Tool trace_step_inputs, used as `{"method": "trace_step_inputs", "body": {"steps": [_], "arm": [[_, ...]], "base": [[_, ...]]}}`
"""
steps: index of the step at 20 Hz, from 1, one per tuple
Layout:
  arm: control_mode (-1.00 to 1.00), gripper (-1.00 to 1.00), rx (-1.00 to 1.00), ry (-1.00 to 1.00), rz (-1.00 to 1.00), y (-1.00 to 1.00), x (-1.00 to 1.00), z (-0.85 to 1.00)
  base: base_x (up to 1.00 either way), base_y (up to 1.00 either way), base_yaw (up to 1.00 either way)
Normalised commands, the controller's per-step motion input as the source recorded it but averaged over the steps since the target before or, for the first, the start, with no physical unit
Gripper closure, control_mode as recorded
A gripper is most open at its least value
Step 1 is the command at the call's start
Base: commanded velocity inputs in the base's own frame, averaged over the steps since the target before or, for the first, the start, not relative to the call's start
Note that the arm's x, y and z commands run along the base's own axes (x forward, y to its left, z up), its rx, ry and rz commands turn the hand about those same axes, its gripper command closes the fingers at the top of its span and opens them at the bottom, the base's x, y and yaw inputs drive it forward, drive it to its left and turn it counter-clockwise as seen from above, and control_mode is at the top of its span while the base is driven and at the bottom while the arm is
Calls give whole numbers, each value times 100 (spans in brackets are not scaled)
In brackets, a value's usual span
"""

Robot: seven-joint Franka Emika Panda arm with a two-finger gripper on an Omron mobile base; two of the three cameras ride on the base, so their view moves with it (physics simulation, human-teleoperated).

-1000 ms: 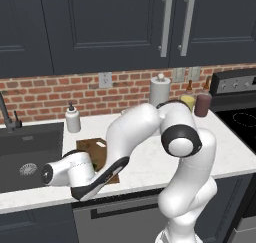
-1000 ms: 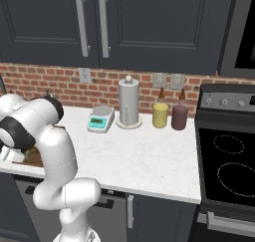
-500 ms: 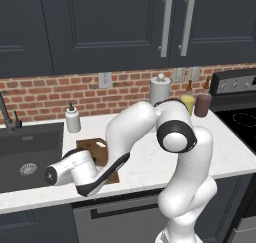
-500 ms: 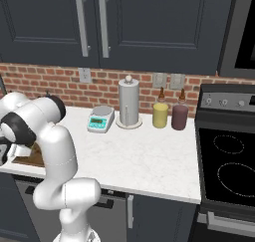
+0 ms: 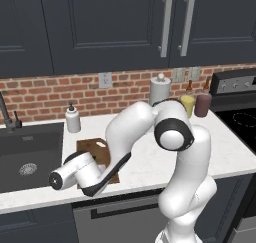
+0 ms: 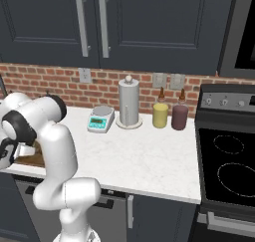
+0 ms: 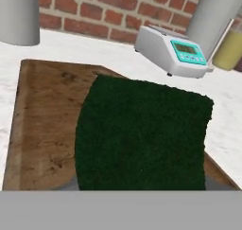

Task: Pick up the sponge from the counter and clean the cutting board by briefly scrubbing or pressing down on the cutting board. Once finished, release the sponge.

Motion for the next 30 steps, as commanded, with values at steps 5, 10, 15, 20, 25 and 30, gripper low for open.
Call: {"method": "trace_step_inputs", "body": {"steps": [5,10,15,20,25,30], "arm": [[-100,100,1,0,0,-51,32,-35],[-100,100,3,-4,0,-60,24,-36],[-100,100,5,-7,-1,-66,22,-18],[-100,100,0,-1,-10,-17,27,-14],[-100,100,0,-2,-8,-42,61,-46],[-100,100,0,-11,-4,-51,61,-64]], "base": [[0,0,0],[0,0,0],[0,0,0],[0,0,0],[0,0,0],[0,0,0]]}}
